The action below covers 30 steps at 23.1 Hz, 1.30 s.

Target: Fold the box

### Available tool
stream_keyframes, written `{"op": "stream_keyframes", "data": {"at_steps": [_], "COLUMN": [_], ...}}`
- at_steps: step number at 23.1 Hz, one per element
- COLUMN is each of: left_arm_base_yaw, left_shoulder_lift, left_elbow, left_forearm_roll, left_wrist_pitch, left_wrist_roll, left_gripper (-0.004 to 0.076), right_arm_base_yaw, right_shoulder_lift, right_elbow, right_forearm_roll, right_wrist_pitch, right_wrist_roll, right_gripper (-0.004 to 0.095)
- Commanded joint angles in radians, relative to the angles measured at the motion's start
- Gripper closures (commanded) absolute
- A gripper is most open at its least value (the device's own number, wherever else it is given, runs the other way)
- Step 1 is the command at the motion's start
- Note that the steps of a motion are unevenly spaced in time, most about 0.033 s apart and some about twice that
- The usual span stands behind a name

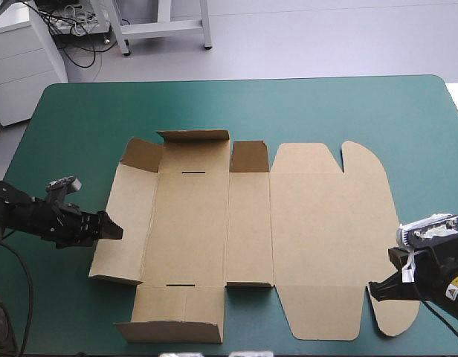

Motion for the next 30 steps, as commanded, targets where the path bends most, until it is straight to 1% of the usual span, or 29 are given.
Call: {"op": "stream_keyframes", "data": {"at_steps": [1,7,14,17,19,20,21,23,24,30], "left_arm_base_yaw": [-0.040,-0.094,-0.125,-0.125,-0.125,-0.125,-0.125,-0.125,-0.125,-0.125], "left_shoulder_lift": [-0.013,0.065,0.091,0.093,0.093,0.093,0.093,0.093,0.093,0.093], "left_elbow": [-0.018,-0.018,-0.001,0.033,0.059,0.069,0.071,0.071,0.071,0.071], "left_forearm_roll": [-0.051,-0.095,-0.119,-0.121,-0.123,-0.123,-0.123,-0.135,-0.137,-0.137], "left_wrist_pitch": [0.083,0.087,0.091,0.046,0.015,-0.010,-0.024,-0.048,-0.048,-0.030], "left_wrist_roll": [0.009,0.005,0.007,0.005,0.005,-0.013,-0.029,-0.051,-0.051,-0.051], "left_gripper": [0.0120,0.0120,0.0120,0.0125,0.0201,0.0326,0.0406,0.0703,0.0757,0.0756], "right_arm_base_yaw": [-0.006,-0.006,-0.006,-0.006,-0.006,-0.006,-0.006,-0.006,-0.006,-0.006], "right_shoulder_lift": [0.003,0.003,0.003,0.003,0.003,0.003,0.003,0.003,0.003,0.003], "right_elbow": [-0.024,-0.024,-0.024,-0.024,-0.024,-0.024,-0.024,-0.024,-0.024,-0.024], "right_forearm_roll": [0.026,0.031,0.031,0.031,0.031,0.031,0.031,0.038,0.038,0.042], "right_wrist_pitch": [-0.052,-0.050,-0.050,-0.050,-0.050,-0.050,-0.050,-0.048,-0.048,-0.046], "right_wrist_roll": [-0.009,-0.009,-0.009,-0.009,-0.009,-0.009,-0.009,-0.009,-0.009,-0.009], "right_gripper": [0.0912,0.0912,0.0912,0.0912,0.0912,0.0912,0.0912,0.0912,0.0912,0.0912]}}
